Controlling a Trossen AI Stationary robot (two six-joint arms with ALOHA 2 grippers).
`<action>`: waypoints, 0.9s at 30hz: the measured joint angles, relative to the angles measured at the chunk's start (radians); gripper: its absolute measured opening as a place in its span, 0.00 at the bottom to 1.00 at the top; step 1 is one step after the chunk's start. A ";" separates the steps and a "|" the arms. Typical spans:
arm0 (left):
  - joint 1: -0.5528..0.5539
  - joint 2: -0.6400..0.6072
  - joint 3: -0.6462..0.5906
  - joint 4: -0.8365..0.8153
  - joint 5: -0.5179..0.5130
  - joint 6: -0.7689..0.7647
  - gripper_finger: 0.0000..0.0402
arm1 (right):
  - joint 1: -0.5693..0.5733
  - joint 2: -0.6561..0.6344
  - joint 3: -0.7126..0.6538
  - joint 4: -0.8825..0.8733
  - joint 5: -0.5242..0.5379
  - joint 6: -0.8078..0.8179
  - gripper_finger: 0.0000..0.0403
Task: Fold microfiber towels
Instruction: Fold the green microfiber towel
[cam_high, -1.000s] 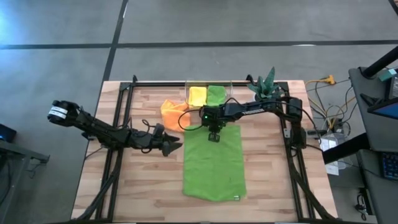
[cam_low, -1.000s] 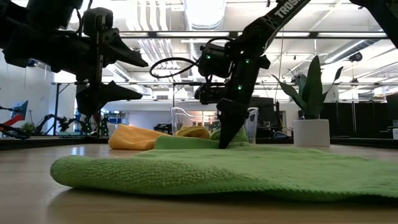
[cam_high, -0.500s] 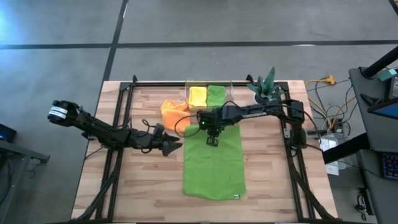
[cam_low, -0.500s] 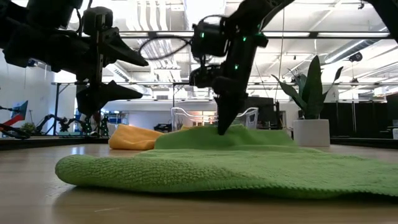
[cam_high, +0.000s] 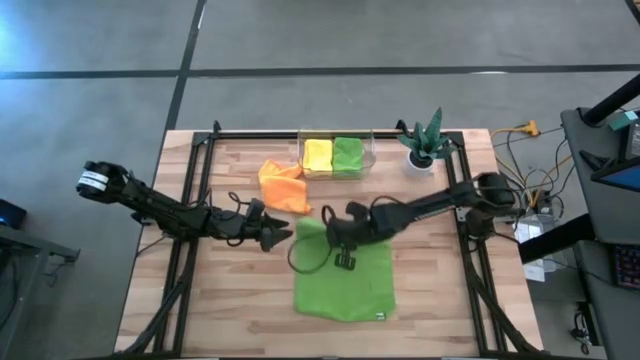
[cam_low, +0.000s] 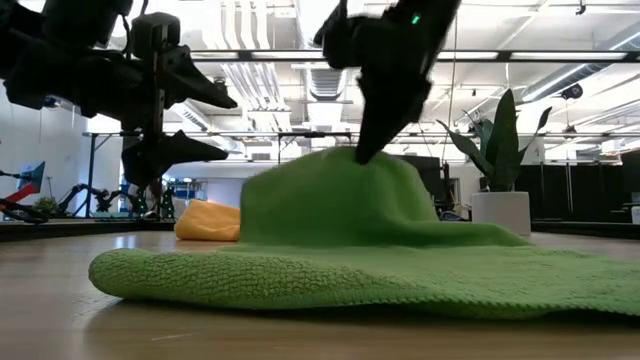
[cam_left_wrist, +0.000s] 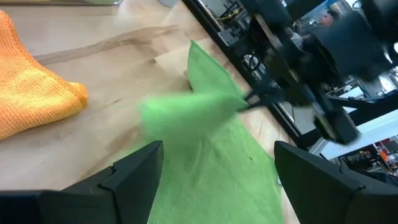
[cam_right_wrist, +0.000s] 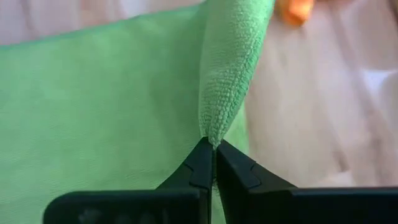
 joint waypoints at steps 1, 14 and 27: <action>0.000 0.000 -0.001 0.000 0.000 0.000 0.72 | 0.022 -0.003 0.000 -0.005 0.004 0.028 0.02; 0.000 0.000 -0.010 0.002 -0.003 0.022 0.72 | 0.297 -0.002 0.054 -0.061 0.068 0.412 0.02; 0.000 0.014 -0.009 0.003 0.012 0.027 0.72 | 0.358 0.106 0.082 0.104 0.029 0.474 0.02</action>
